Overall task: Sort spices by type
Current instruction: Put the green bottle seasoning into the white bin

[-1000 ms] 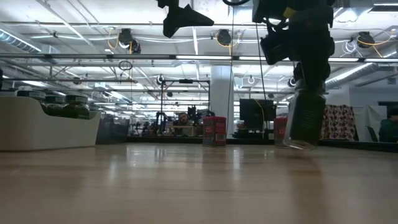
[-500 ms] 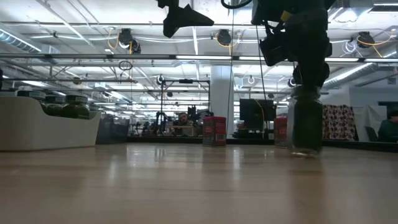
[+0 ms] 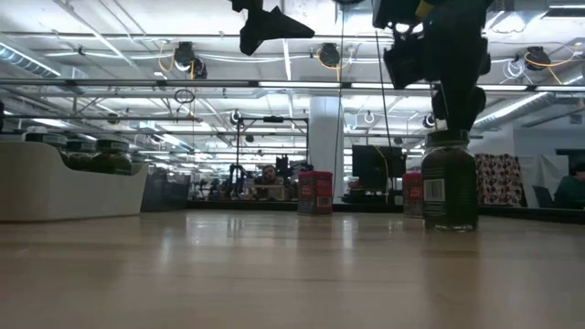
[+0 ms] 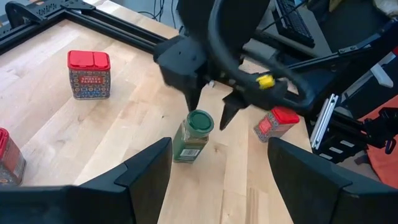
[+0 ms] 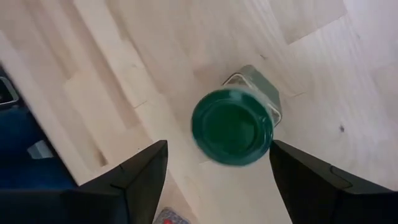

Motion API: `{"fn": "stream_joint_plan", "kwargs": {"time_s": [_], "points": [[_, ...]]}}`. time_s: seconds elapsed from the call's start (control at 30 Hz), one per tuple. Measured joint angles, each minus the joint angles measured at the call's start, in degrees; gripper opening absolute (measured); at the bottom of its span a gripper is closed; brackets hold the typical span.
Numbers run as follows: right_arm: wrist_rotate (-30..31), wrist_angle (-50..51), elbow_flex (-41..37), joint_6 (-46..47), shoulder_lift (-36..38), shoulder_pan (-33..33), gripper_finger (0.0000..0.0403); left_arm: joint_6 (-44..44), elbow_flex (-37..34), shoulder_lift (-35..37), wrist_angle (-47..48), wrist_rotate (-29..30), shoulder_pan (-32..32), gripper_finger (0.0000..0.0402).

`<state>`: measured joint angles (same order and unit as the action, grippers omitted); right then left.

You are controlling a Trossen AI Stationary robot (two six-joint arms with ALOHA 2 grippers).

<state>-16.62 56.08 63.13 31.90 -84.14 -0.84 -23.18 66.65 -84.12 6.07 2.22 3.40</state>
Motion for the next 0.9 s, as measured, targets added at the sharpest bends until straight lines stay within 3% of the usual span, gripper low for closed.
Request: {"fn": "stream_joint_plan", "kwargs": {"time_s": [0.27,0.43,0.63,0.9], "points": [[0.2,0.7,0.0,0.6,8.1,0.0,0.0265,-0.4,0.0,0.0,-0.2,1.0,0.0,0.0267],[3.1,1.5,0.0,1.2,14.8,0.0,0.0265,-0.8,0.0,-2.9,-5.7,1.1,0.0,0.0267],[10.7,3.0,0.0,0.4,23.2,0.1,0.0265,-3.4,4.2,-12.6,-11.8,-3.3,0.0,0.0267],[12.3,5.3,0.0,0.1,31.1,0.1,0.0265,3.0,18.3,-27.6,-11.4,-5.2,0.2,0.0267]]}}
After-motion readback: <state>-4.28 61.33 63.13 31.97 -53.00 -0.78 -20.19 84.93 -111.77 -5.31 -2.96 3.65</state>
